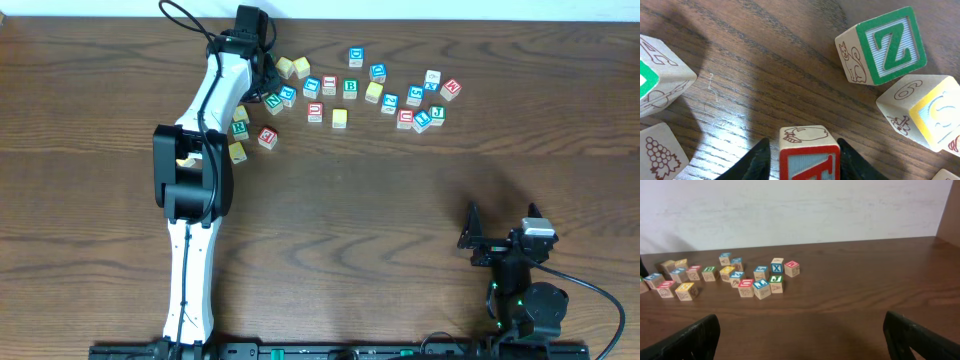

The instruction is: Spell out AI2

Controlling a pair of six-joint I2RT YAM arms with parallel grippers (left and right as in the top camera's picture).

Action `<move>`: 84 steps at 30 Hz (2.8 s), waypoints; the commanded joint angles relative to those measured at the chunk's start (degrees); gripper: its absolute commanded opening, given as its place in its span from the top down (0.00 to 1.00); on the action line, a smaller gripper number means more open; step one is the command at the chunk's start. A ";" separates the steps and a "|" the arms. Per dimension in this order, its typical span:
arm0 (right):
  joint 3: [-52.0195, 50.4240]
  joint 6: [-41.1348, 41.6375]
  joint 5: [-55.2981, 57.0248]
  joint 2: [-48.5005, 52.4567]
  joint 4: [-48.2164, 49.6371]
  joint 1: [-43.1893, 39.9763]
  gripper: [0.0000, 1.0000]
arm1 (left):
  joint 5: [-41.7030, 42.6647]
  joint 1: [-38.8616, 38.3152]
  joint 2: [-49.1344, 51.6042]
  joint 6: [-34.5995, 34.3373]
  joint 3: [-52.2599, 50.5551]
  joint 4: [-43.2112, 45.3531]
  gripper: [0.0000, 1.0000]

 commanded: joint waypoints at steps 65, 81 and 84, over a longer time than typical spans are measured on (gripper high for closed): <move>-0.09 -0.46 -0.13 -0.33 -0.24 -0.02 0.01 | 19.26 -12.39 -21.22 54.88 -19.58 -28.50 0.80; -0.09 -0.46 -0.13 -0.33 -0.24 -0.02 0.01 | 15.80 -12.33 -21.20 65.51 -28.06 -12.31 0.65; -0.09 -0.46 -0.13 -0.33 -0.22 -0.02 0.01 | 15.80 -12.33 -21.20 66.86 -28.35 -10.64 0.65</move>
